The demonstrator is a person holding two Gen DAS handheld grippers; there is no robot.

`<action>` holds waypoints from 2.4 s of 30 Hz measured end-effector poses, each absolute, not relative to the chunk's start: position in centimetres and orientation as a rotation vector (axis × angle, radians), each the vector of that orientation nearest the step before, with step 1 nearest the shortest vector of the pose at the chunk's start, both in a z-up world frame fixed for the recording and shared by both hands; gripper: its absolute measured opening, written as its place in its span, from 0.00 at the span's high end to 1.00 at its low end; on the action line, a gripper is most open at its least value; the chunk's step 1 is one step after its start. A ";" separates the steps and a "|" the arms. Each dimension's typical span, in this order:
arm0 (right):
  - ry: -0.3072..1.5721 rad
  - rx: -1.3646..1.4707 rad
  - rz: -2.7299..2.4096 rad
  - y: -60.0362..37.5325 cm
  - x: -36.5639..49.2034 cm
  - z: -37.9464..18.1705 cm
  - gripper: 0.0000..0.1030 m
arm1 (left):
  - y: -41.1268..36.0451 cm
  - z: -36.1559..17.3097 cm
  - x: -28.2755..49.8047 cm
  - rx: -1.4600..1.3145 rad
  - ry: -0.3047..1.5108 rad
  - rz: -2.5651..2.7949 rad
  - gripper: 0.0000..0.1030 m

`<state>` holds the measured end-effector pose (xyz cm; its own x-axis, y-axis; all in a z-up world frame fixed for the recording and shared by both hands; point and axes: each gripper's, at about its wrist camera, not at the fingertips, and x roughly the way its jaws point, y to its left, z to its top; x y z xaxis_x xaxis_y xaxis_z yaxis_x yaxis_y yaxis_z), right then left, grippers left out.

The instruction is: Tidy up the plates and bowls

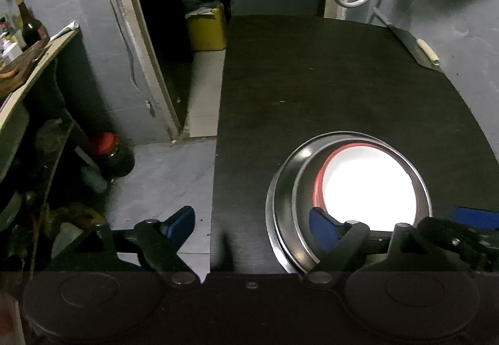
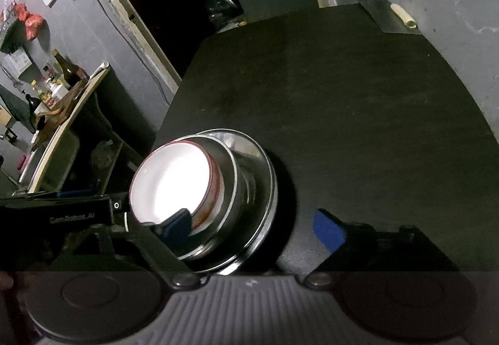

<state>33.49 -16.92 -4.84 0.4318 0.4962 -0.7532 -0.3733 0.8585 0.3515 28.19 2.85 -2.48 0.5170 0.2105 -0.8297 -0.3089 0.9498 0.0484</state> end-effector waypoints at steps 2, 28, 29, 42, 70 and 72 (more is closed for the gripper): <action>0.982 0.136 0.533 -17.1 33.5 -4.8 0.04 | 2.9 -2.5 28.1 -0.106 0.975 0.327 0.13; 0.967 0.108 0.483 -20.2 32.8 -4.5 0.00 | 2.4 -1.1 26.7 -0.157 0.831 0.439 0.01; 0.961 0.108 0.489 -20.3 32.7 -4.4 0.00 | 2.2 -1.1 26.6 -0.152 0.825 0.440 0.01; 0.919 0.052 0.548 -22.0 30.3 -3.6 0.00 | 0.0 -0.5 24.7 -0.129 0.775 0.478 0.01; 0.795 0.145 0.303 -19.0 22.4 -1.2 0.00 | 3.3 0.9 18.5 -0.076 0.651 0.191 0.01; 0.790 0.150 0.270 -18.2 21.3 -1.1 0.00 | 4.2 0.6 17.7 -0.079 0.655 0.159 0.01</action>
<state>21.34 -18.18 -1.15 0.6717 0.2950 -0.6795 -0.1833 0.9549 0.2335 17.70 4.24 0.57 0.7814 0.1222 -0.6119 -0.1718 0.9849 -0.0227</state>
